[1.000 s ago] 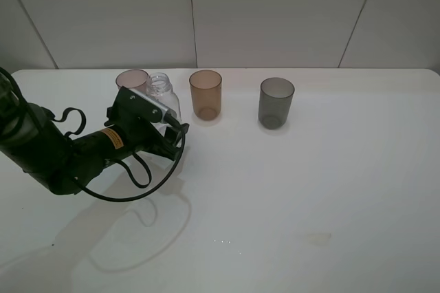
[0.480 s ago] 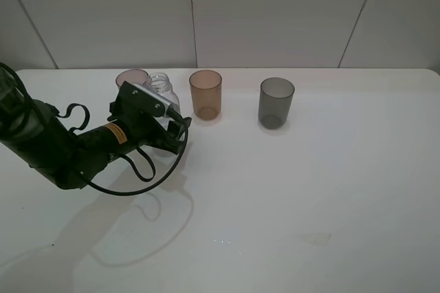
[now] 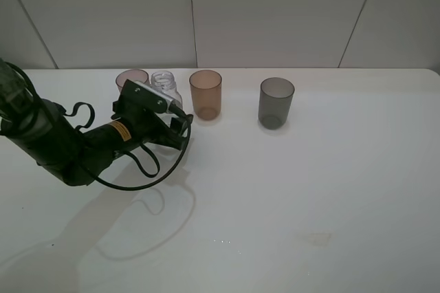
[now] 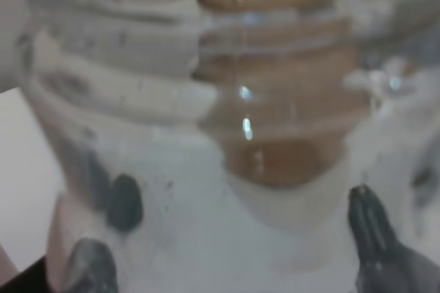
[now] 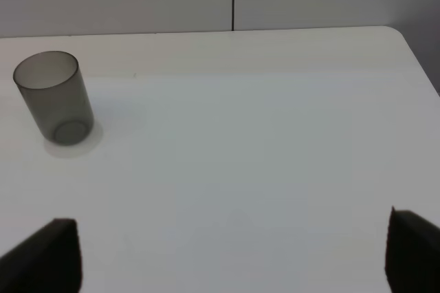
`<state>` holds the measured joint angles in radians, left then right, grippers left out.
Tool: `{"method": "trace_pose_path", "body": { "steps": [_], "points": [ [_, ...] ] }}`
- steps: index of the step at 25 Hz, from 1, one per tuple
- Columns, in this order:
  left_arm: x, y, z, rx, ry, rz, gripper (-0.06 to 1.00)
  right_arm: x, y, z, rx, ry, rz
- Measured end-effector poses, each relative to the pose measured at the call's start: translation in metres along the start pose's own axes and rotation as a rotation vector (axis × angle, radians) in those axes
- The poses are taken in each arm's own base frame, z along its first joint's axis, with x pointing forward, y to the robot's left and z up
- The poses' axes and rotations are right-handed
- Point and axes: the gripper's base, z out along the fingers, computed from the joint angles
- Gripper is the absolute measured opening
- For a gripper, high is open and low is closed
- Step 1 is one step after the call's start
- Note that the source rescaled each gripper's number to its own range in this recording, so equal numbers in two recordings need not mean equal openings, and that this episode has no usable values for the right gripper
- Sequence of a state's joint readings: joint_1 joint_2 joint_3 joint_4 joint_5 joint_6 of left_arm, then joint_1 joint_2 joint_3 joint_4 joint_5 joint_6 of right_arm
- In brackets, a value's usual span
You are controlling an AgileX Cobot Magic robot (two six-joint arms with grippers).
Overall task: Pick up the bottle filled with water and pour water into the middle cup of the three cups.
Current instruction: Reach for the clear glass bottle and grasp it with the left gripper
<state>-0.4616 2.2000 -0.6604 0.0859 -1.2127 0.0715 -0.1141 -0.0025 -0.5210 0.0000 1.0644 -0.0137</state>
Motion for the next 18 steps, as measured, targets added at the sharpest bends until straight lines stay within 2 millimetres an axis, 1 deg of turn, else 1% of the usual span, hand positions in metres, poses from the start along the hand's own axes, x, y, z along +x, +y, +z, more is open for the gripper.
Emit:
{"method": "trace_pose_path", "body": {
  "steps": [1,2,3,4,5,18],
  "points": [
    [0.0000,0.0000,0.0000,0.000,0.000,0.000,0.64,0.0000,0.0000,0.0000,0.000,0.000,0.000],
    [0.0000,0.0000,0.0000,0.000,0.000,0.000,0.55,0.0000,0.0000,0.0000,0.000,0.000,0.000],
    [0.0000,0.0000,0.0000,0.000,0.000,0.000,0.40,0.0000,0.0000,0.0000,0.000,0.000,0.000],
    [0.0000,0.0000,0.0000,0.000,0.000,0.000,0.15,0.0000,0.0000,0.0000,0.000,0.000,0.000],
    [0.0000,0.0000,0.0000,0.000,0.000,-0.001,0.00,0.0000,0.0000,0.0000,0.000,0.000,0.000],
    [0.0001,0.0001,0.0000,-0.001,0.001,-0.032,0.01,0.0000,0.0000,0.0000,0.000,0.000,0.000]
  ]
}}
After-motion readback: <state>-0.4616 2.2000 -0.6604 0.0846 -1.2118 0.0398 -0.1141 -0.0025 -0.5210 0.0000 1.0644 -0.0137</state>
